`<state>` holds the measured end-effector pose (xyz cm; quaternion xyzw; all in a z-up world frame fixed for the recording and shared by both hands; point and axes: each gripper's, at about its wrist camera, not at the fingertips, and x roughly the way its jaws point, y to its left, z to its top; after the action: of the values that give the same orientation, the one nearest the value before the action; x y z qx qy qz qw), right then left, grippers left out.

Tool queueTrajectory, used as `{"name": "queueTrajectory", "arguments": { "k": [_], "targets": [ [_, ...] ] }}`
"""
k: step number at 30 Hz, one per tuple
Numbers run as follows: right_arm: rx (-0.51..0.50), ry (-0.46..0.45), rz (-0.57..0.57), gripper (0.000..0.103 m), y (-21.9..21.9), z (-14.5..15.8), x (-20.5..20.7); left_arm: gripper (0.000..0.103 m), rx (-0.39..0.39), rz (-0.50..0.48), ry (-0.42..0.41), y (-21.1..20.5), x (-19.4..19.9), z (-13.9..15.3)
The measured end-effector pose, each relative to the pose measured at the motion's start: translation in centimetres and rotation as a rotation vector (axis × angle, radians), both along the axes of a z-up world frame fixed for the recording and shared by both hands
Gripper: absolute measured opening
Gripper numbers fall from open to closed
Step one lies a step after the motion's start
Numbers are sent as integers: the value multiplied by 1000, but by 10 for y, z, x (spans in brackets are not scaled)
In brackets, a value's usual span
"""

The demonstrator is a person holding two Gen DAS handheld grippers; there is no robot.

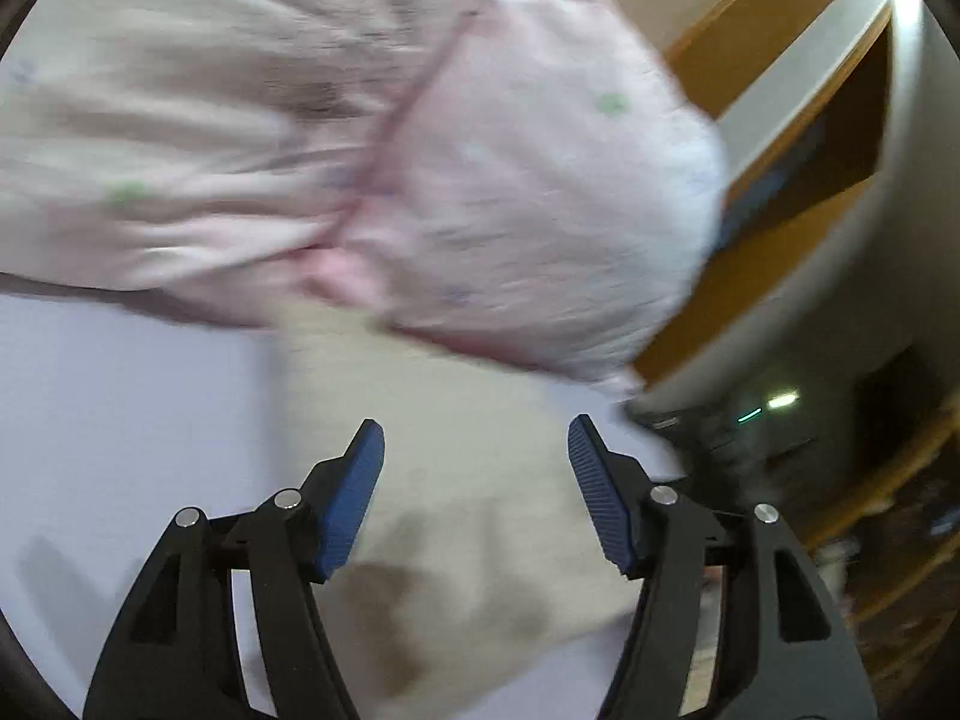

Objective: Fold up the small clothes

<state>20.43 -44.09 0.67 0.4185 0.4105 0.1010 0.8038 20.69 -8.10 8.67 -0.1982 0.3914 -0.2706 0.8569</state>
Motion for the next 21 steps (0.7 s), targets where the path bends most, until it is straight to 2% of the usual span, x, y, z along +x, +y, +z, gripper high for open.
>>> {"name": "queueTrajectory", "arguments": {
  "k": [2,5,6,7,8,10,12,14,16,19,21],
  "targets": [
    [-5,24,33,96,7,-6,3,65,84,25,47,0,0,-17],
    [-28,42,83,86,20,-11,5,66,93,15,95,0,-3,-36],
    [-43,33,88,85,24,-10,5,68,90,5,104,1,-8,-42],
    [-44,37,104,78,27,-12,5,73,92,-5,111,-2,-8,-45],
    [-36,44,119,64,29,-15,5,74,101,-17,119,-7,-8,-50],
    [-45,43,116,59,32,-16,4,76,120,-39,135,-14,-15,-58],
    [-11,45,120,45,32,-21,3,76,117,-46,147,-16,-23,-69],
    [62,31,123,34,29,-23,4,68,123,-30,117,-17,-26,-71],
    [101,0,135,32,31,-22,3,45,95,-35,115,-7,-28,-68],
    [219,-84,234,31,54,-14,4,38,35,-35,95,28,-39,-50],
    [222,-129,332,30,86,-7,8,38,78,11,22,53,-54,-38]
  ]
}}
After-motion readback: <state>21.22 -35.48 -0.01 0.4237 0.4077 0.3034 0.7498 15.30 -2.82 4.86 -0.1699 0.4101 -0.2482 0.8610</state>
